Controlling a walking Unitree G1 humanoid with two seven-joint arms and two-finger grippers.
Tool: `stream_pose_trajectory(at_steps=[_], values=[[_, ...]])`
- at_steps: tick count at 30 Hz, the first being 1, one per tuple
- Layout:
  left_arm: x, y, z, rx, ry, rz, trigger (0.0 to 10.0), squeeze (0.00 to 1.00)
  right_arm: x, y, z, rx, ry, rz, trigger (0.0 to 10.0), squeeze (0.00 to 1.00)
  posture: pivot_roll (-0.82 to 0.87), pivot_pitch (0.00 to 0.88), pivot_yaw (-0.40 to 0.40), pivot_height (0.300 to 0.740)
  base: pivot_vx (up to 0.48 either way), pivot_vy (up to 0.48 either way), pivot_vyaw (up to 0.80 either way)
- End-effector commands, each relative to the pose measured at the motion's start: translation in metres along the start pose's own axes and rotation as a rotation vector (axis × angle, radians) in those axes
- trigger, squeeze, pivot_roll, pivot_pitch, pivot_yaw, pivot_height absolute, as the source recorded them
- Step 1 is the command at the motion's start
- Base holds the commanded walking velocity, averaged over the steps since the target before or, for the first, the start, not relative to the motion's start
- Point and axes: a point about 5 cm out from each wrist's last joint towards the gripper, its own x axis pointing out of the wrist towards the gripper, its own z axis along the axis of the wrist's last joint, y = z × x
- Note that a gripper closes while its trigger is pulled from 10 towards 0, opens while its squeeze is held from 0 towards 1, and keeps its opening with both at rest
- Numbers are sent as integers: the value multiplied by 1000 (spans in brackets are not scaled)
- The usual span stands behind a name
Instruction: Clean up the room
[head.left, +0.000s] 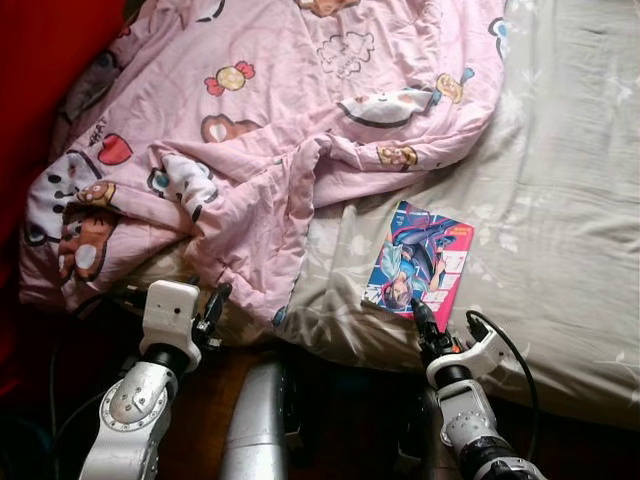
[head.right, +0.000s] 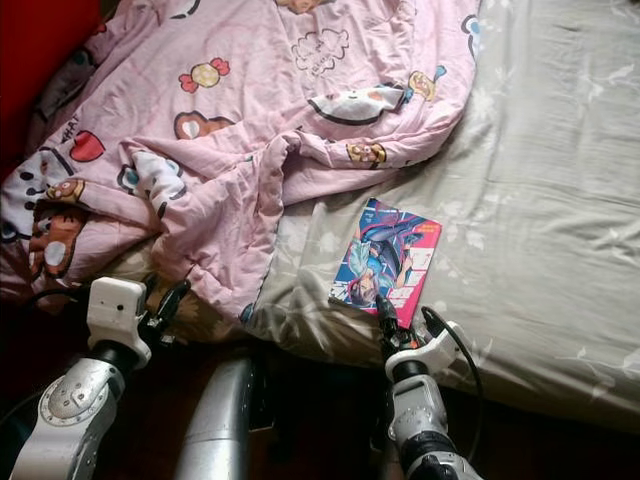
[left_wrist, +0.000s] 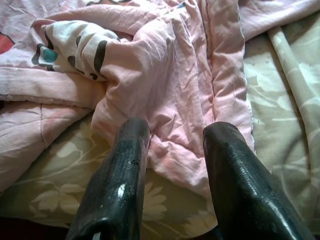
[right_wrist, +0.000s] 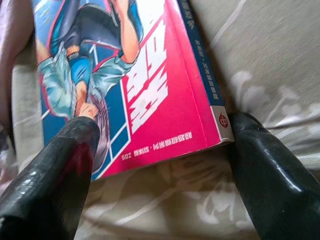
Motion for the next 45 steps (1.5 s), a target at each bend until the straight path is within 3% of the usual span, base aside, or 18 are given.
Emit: stream_pose_trajectory(at_steps=[1, 2, 28, 39, 45], values=[[-8, 3, -6, 23, 35, 5, 10000, 0, -11, -3, -32, 33, 125, -14, 3373, 0, 211, 470, 114, 628, 0, 0, 0], [-8, 3, -6, 23, 37, 4, 10000, 0, -11, -3, -33, 32, 125, -18, 0, 0, 211, 467, 113, 628, 0, 0, 0], [-8, -2, -9, 48, 45, -17, 10000, 0, -12, -5, -32, 36, 124, -32, 0, 0, 204, 437, 107, 628, 0, 0, 0], [-3, -4, -9, 33, 37, -6, 10000, 0, -5, 2, -25, 11, 107, 1, 0, 0, 188, 431, 96, 628, 0, 0, 0], [13, -5, -11, -13, 23, 16, 10000, 0, 7, 18, -13, -76, 72, 83, 0, 0, 158, 388, 81, 628, 0, 0, 0]])
